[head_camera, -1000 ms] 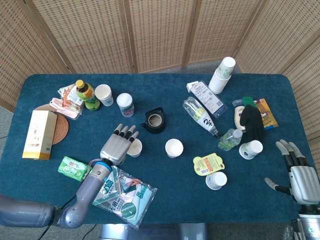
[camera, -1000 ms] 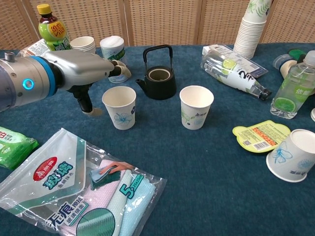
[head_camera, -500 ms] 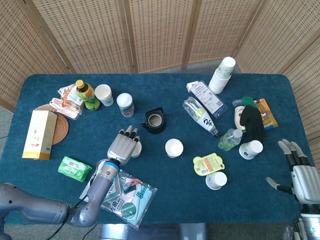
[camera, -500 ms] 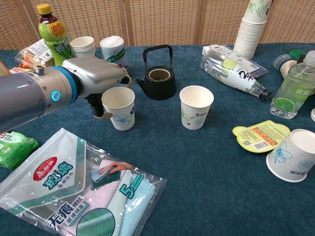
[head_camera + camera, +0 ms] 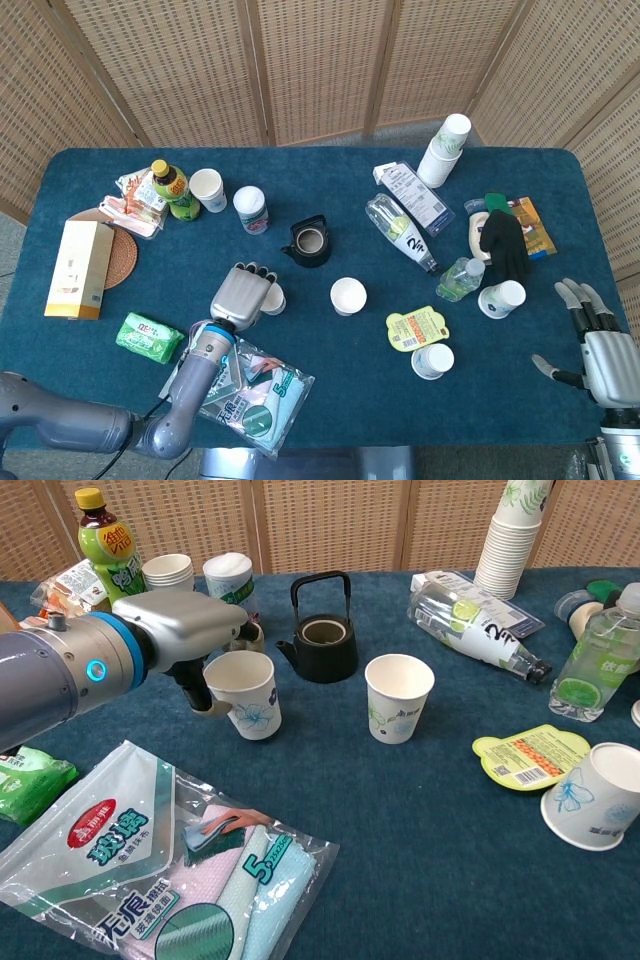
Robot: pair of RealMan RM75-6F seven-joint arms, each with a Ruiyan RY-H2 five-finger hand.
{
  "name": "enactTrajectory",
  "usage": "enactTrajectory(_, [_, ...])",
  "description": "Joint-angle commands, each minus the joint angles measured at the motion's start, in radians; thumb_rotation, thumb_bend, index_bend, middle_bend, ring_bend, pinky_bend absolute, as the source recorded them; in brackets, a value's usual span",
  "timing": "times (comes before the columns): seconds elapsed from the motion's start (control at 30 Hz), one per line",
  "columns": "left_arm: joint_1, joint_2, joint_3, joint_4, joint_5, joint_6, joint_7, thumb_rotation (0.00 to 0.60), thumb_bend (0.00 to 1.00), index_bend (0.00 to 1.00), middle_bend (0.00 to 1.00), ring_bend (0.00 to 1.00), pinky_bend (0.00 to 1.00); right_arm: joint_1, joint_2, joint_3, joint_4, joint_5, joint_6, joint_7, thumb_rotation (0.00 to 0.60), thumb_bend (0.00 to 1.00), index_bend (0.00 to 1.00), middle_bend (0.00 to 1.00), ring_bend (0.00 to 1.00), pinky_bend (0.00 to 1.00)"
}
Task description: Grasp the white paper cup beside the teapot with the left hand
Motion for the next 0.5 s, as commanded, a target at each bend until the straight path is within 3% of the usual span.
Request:
enactTrajectory(0.03, [0.102, 0.052, 0.007, 0.006, 0.142, -0.072, -0.303, 0.6, 0.35, 0.28, 0.35, 0.26, 0.38, 0.0, -0.002, -0.001, -0.002, -0.003, 0.0, -0.005, 0.6, 0.04, 0.0, 0.0, 0.0, 0.19])
enactTrajectory(0.23, [0.168, 0.047, 0.025, 0.126, 0.251, -0.104, -0.502, 0.6, 0.35, 0.27, 0.33, 0.21, 0.36, 0.001, -0.006, -0.003, -0.006, -0.007, 0.0, -0.02, 0.6, 0.04, 0.0, 0.0, 0.0, 0.19])
enactTrajectory(0.5, [0.183, 0.017, 0.034, 0.238, 0.24, -0.171, -0.532, 0.6, 0.34, 0.24, 0.29, 0.14, 0.34, 0.003, -0.011, -0.004, -0.003, -0.003, -0.007, -0.028, 0.6, 0.04, 0.0, 0.0, 0.0, 0.19])
